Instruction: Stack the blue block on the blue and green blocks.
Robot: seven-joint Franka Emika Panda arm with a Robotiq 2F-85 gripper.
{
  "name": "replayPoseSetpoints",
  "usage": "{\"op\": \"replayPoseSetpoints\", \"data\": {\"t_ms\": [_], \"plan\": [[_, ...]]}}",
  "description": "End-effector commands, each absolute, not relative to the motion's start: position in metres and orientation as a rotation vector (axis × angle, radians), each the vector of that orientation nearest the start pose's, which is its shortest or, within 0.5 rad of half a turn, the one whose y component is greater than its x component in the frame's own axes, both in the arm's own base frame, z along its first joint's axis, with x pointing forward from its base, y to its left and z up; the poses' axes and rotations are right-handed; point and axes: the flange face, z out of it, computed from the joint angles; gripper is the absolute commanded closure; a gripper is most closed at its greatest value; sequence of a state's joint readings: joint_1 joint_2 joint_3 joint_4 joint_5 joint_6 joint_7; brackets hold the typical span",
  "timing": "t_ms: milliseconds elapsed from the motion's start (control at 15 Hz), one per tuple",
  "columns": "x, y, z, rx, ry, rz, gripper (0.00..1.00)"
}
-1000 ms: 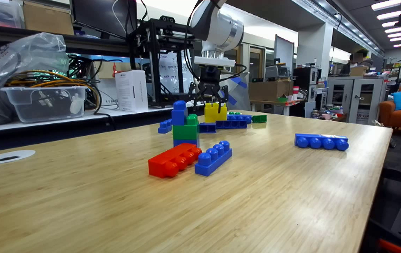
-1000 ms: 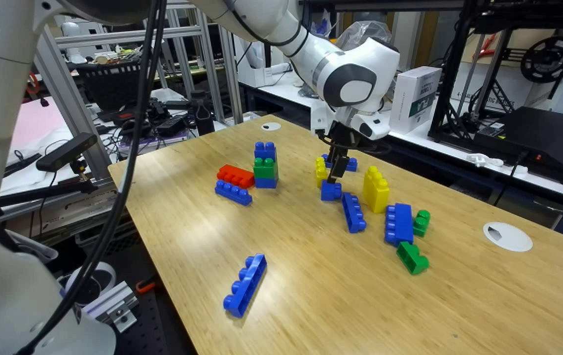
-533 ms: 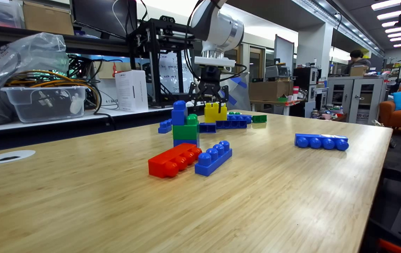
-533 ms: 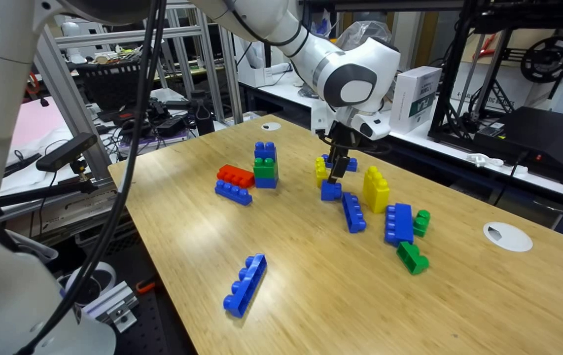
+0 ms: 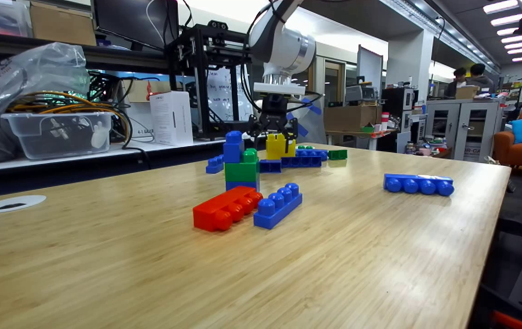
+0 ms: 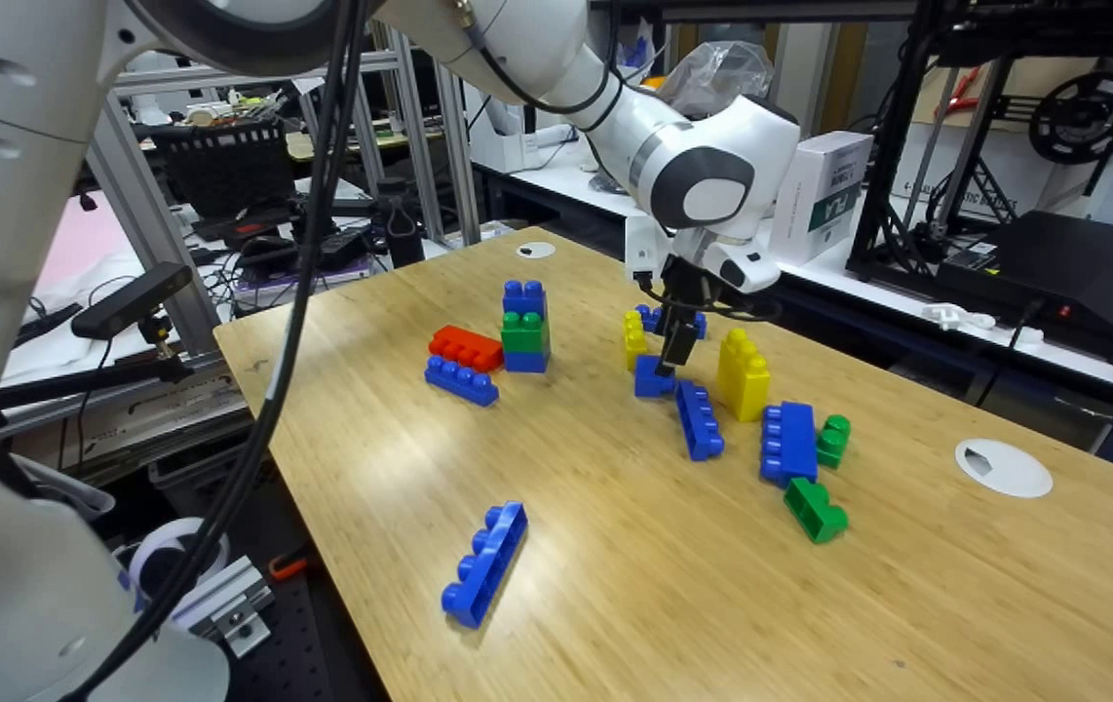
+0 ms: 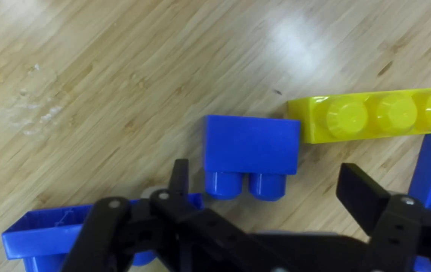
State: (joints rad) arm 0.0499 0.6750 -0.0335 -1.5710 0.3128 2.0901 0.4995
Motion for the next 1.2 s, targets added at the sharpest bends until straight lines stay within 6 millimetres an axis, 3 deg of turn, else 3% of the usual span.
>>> {"op": "replayPoseSetpoints", "data": {"t_ms": [0,1133], "plan": [[0.697,0.028,0.223,-2.780,0.946,0.333,0.00],[0.706,0.028,0.204,-2.813,1.005,0.478,0.00]]}}
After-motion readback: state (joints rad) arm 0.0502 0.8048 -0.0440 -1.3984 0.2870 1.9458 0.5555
